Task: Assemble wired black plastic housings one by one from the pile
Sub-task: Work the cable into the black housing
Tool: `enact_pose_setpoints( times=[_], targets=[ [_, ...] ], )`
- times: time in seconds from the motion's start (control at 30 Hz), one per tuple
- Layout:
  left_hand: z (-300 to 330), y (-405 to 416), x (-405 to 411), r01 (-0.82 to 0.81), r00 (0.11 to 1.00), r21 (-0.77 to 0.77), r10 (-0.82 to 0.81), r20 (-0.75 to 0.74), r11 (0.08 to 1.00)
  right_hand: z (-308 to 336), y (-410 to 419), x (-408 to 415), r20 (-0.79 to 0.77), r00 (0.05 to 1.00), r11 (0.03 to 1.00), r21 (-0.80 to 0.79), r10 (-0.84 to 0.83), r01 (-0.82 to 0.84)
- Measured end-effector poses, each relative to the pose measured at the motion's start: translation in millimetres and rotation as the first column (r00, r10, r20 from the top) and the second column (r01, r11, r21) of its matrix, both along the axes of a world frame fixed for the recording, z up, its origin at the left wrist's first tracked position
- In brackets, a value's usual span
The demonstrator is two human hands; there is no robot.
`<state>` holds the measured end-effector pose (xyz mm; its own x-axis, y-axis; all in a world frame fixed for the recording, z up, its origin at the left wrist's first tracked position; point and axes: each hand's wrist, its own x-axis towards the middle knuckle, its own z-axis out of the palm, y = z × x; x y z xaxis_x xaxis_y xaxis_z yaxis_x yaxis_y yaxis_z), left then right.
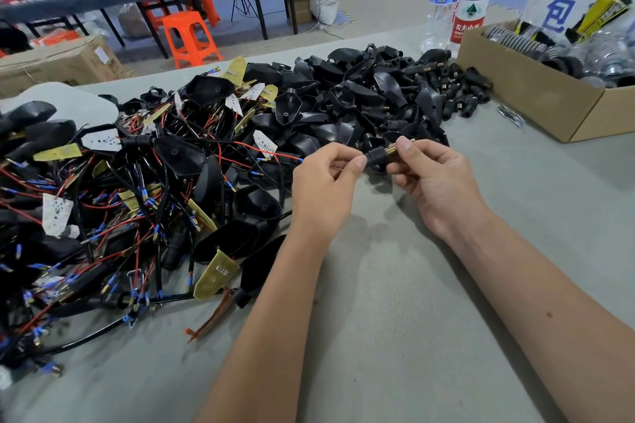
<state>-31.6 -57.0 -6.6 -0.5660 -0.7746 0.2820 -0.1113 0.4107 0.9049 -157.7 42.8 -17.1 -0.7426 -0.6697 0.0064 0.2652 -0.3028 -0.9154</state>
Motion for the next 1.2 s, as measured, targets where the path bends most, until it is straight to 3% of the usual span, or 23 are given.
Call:
enact_pose_setpoints(
  times=[0.27,0.4,0.6,1.0,1.07,1.13,1.17,1.2],
  targets=[
    [5,-2,9,0.088,0.992,-0.008,-0.087,0.090,0.996,-4,-2,-3,-0.031,0.998,0.998,0.029,-0.058,0.058],
    [8,-7,13,0.125,0.986,-0.004,-0.124,0.114,0.992,-8,-4,-5,-0.110,0.980,0.983,0.064,-0.164,0.171],
    [8,-18,21,0.179,0.978,0.084,-0.186,0.092,0.980,-9,-3,-12,-0.023,0.968,0.968,0.024,-0.250,0.251],
    [4,-27,24,0.174,0.976,0.078,-0.182,0.118,0.982,-7,-1,-11,-0.175,0.930,0.936,0.087,-0.322,0.340],
    [4,-27,23,0.181,0.973,0.058,-0.188,0.133,0.982,-7,1,-7,-0.442,0.797,0.854,0.120,-0.410,0.506],
    [3,-27,22,0.177,0.973,0.044,-0.182,0.145,0.983,-3,4,-3,-0.795,0.474,0.742,0.048,-0.377,0.669],
    [3,-27,22,0.176,0.973,0.045,-0.181,0.144,0.983,0,5,0,-0.891,0.328,0.760,-0.029,-0.315,0.649],
    [3,-28,22,0.174,0.974,0.049,-0.179,0.136,0.984,3,4,3,-0.939,0.254,0.822,-0.050,-0.233,0.567]
  ],
)
